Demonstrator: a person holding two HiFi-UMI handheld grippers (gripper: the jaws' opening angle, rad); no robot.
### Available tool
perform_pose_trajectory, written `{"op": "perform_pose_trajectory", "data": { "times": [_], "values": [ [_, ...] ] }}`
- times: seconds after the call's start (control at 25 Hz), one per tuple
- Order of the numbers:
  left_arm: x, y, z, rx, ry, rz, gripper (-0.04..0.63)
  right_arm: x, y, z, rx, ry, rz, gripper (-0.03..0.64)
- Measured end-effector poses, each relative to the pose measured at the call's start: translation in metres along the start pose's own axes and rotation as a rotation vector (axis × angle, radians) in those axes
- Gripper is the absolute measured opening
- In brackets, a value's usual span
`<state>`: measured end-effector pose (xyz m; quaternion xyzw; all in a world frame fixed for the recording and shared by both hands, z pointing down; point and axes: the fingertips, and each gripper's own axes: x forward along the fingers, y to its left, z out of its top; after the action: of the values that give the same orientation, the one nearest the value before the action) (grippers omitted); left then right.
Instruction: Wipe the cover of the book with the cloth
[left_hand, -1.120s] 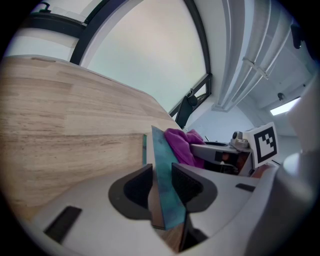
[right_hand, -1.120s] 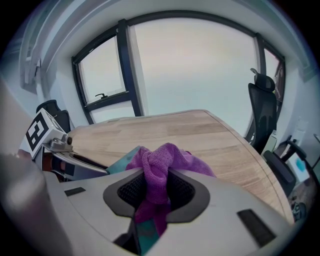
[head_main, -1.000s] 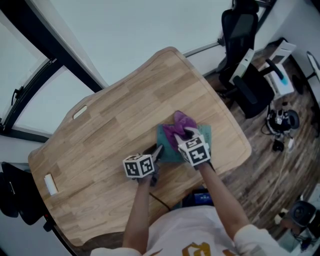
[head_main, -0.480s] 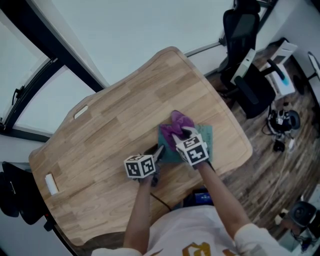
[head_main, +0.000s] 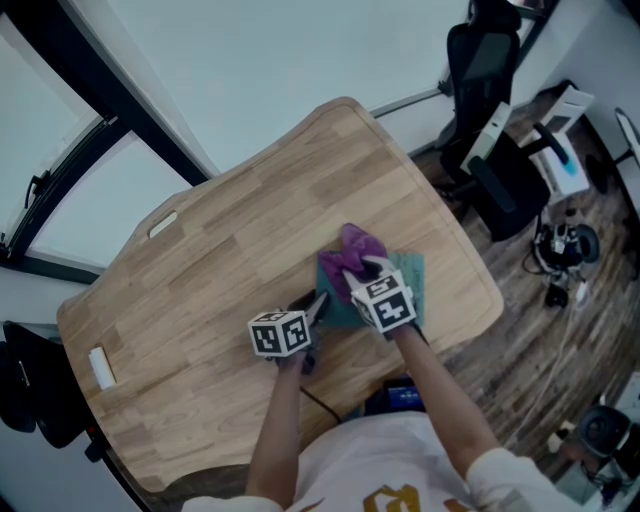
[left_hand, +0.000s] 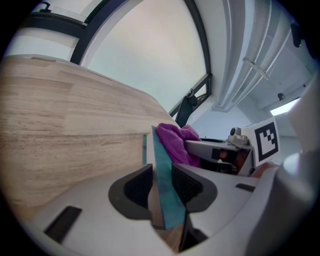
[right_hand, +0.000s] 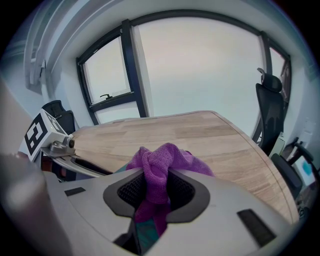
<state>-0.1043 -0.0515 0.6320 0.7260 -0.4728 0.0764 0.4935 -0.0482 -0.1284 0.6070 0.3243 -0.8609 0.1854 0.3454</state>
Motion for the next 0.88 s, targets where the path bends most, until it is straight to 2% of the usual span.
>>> {"op": "perform_pose_trajectory", "data": {
  "times": [0.88],
  "values": [
    [0.000, -0.003, 0.007, 0.008, -0.004, -0.004, 0.121, -0.013, 0.013, -0.017, 0.001, 0.025, 0.036, 0.098]
  ]
}}
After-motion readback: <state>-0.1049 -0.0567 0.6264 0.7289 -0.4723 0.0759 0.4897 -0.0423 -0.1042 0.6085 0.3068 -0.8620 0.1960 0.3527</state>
